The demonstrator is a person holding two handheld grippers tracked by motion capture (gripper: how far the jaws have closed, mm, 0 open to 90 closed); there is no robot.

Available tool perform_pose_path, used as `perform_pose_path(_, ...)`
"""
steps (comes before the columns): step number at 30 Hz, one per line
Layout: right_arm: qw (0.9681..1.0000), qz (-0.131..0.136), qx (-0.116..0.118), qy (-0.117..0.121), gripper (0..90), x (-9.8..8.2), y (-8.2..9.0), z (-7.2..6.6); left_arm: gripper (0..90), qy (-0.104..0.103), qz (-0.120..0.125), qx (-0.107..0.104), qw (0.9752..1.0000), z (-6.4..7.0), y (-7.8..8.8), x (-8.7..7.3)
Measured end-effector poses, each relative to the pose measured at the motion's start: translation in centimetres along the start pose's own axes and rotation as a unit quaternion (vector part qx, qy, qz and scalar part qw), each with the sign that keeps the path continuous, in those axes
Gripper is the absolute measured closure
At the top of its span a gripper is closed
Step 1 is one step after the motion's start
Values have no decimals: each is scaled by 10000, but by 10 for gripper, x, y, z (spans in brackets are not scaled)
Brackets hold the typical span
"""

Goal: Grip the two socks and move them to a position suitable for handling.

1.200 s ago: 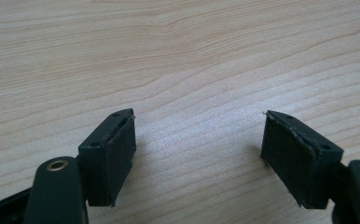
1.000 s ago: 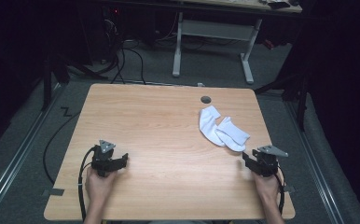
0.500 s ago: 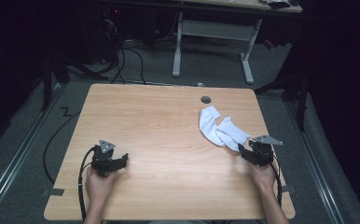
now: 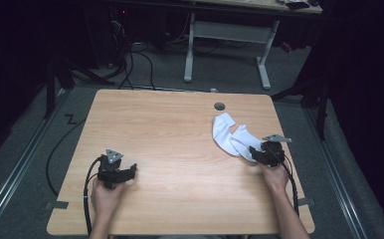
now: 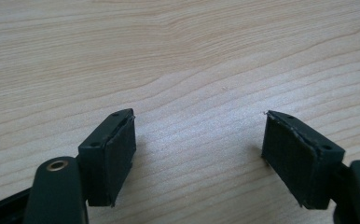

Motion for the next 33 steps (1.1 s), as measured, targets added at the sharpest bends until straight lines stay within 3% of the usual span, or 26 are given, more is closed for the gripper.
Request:
perform_pose_path(7,9995,-240,-125,150,497,-5,-13,2,261,7,5,2,10000,0,0,0)
perform_pose_path(12,9992,-286,-146,247,634,-6,-11,1,261,2,2,2,10000,0,0,0)
perform_pose_path(14,9989,-300,-181,326,737,-8,-9,0,261,1,0,1,10000,0,0,0)
perform_pose_path(19,9986,-317,-195,386,787,-9,-8,0,261,1,0,1,10000,0,0,0)
perform_pose_path(21,9987,-312,-165,365,798,-8,-8,1,261,0,0,1,10000,0,0,0)
perform_pose_path(22,9994,-298,-33,160,804,-7,-7,4,261,1,0,0,10000,0,0,0)
perform_pose_path(23,9994,-298,-33,160,804,-7,-7,4,261,1,0,0,10000,0,0,0)
perform_pose_path(24,9998,-182,86,-62,807,-4,-3,7,261,1,0,0,10000,0,0,0)
perform_pose_path(33,9995,201,203,-99,812,11,21,4,262,9,8,0,10000,0,0,0)
Point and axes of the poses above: each handheld gripper's, and its own axes: y roughly backward along the jaws, x roughly out of its top, z roughly to its right, the point moved 5 cm from there along -y, roughly forward along the jaws, and after that the axes turned 12 degrees about -y, right-handed, at the moved point
